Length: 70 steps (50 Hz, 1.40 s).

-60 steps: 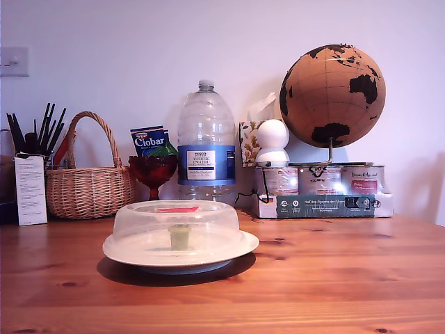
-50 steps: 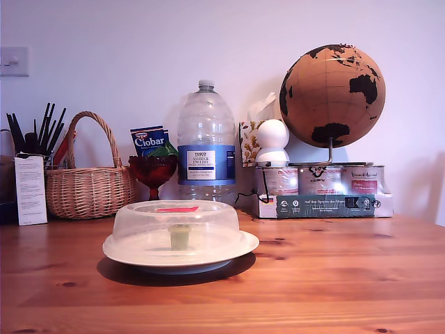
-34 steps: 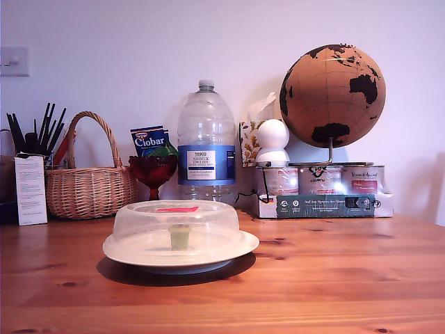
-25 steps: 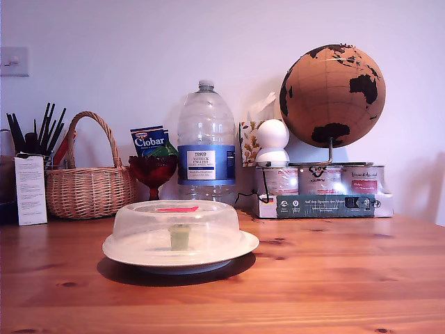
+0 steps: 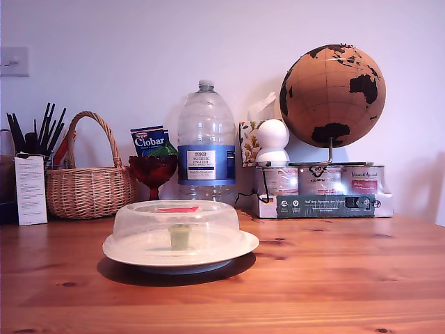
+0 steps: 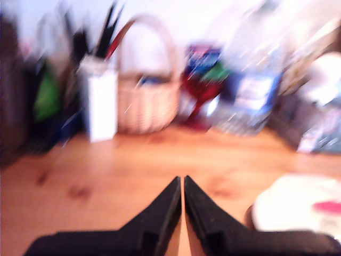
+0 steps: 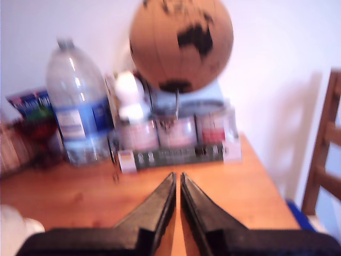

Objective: Lift the plastic dome with your left arm while removing the green coffee capsule from the plate using your right arm.

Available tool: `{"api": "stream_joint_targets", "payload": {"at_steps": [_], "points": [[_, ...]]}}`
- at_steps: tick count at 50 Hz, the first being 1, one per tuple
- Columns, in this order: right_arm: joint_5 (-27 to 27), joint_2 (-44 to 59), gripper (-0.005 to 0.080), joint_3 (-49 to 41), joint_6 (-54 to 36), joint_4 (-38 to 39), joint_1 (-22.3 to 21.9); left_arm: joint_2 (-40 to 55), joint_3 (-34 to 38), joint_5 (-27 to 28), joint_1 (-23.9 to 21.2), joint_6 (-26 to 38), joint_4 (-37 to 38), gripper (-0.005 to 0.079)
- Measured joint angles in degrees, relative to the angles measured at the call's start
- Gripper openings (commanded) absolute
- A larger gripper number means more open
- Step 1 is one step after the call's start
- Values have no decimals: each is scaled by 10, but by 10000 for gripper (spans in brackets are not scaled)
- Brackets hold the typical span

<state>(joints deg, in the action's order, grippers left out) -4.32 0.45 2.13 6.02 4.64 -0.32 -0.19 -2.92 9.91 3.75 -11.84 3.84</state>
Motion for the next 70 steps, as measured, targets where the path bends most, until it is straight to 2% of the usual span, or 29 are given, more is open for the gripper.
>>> {"api": "stream_joint_targets", "payload": {"at_steps": [7, 12, 16, 21, 33, 40, 47, 62, 70], "points": [[-3, 0, -12, 19, 0, 9, 0, 0, 0, 15, 0, 0, -27, -24], [-26, 0, -12, 38, 7, 9, 0, 0, 0, 41, 0, -3, -50, -24], [-60, 0, -12, 56, 50, 8, 0, 0, -1, 71, 0, -57, -70, -24], [-118, 0, -12, 80, 77, -6, 0, 0, -1, 112, 0, -88, -78, -24], [-238, 46, -12, 103, 127, -68, 0, 0, -1, 217, 0, -107, -77, -24], [-275, 110, -12, 123, 135, -100, 1, 9, -1, 247, -3, -123, -75, -23], [-305, 186, -12, 185, 135, -127, 21, 39, -10, 261, -17, -125, -50, -23], [-315, 398, -12, 359, 136, -209, 96, 130, -73, 264, -51, -120, -44, -23], [-315, 507, -12, 433, 136, -234, 142, 196, -79, 258, -56, -96, -48, -23]]}}
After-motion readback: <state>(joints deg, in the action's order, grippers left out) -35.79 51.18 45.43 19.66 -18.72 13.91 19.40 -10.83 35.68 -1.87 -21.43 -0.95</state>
